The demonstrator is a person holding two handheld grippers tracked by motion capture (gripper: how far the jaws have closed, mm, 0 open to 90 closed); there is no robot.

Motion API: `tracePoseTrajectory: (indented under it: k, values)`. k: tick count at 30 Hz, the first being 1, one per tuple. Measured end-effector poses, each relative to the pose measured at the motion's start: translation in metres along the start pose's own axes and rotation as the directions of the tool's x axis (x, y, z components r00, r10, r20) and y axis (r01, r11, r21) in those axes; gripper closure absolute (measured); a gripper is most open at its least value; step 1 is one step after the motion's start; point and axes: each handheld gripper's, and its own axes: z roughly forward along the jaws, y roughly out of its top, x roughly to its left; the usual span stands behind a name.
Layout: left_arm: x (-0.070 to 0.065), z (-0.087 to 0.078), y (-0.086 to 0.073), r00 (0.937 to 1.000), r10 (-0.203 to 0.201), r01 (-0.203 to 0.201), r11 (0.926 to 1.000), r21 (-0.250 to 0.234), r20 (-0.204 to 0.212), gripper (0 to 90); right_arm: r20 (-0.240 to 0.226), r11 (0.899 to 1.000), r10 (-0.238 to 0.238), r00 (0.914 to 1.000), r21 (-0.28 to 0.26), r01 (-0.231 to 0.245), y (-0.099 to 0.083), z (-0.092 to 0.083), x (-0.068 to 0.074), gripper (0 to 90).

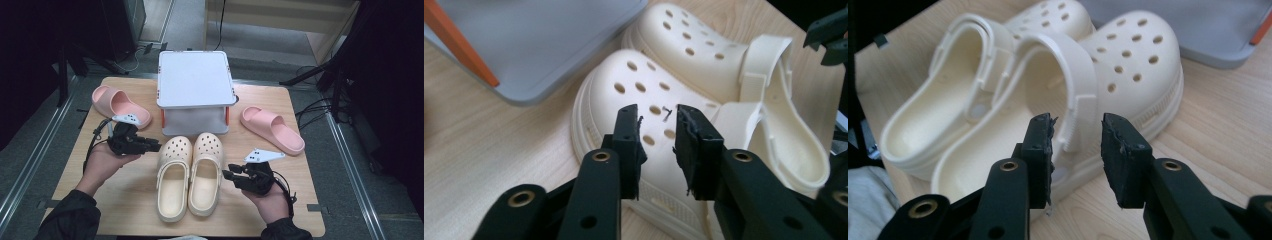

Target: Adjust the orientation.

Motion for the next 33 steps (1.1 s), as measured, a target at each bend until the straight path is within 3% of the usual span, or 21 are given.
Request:
tracePoseTrajectory:
  k: [3, 5, 7, 13, 19, 23, 27, 33]
  values:
    - [-0.001, -0.005, 0.013, 1.0000, 0.004, -0.004, 0.9999, -0.010, 0.004, 73.1, 0.007, 0.999, 0.009, 0.9999, -0.044, -0.008, 0.003, -0.005, 0.008, 61.8]
    - [-0.001, -0.008, 0.022, 1.0000, 0.004, -0.004, 0.9999, -0.015, 0.002, 73.0, -0.014, 0.998, 0.032, 0.9994, -0.049, -0.032, 0.004, -0.006, 0.013, 59.7]
    - [0.001, -0.010, 0.031, 1.0000, 0.000, 0.000, 0.9998, -0.020, 0.006, 72.9, -0.036, 0.999, 0.043, 0.9984, -0.030, -0.044, 0.005, -0.002, 0.019, 59.1]
    - [0.005, -0.013, 0.053, 1.0000, 0.001, -0.001, 0.9999, -0.015, -0.003, 72.8, -0.046, 1.000, 0.011, 0.9989, -0.002, -0.011, 0.005, 0.013, 0.037, 56.0]
    - [0.001, -0.012, 0.073, 0.9987, 0.050, -0.050, 0.9986, -0.019, 0.000, 73.6, -0.049, 1.000, 0.018, 0.9986, 0.009, -0.017, 0.008, 0.023, 0.046, 51.6]
    - [-0.003, -0.011, 0.087, 0.9958, 0.082, -0.083, 0.9965, -0.012, -0.041, 73.3, -0.016, 0.999, 0.039, 0.9991, 0.031, -0.038, 0.009, 0.034, 0.050, 44.7]
    - [-0.005, -0.011, 0.101, 0.9965, 0.076, -0.077, 0.9968, -0.025, -0.035, 72.5, 0.007, 0.999, 0.043, 0.9990, 0.025, -0.043, 0.008, 0.042, 0.054, 43.3]
    - [-0.001, -0.007, 0.108, 0.9961, 0.072, -0.073, 0.9972, -0.014, -0.051, 71.3, 0.030, 0.998, 0.059, 0.9978, 0.002, -0.059, 0.009, 0.055, 0.056, 36.6]
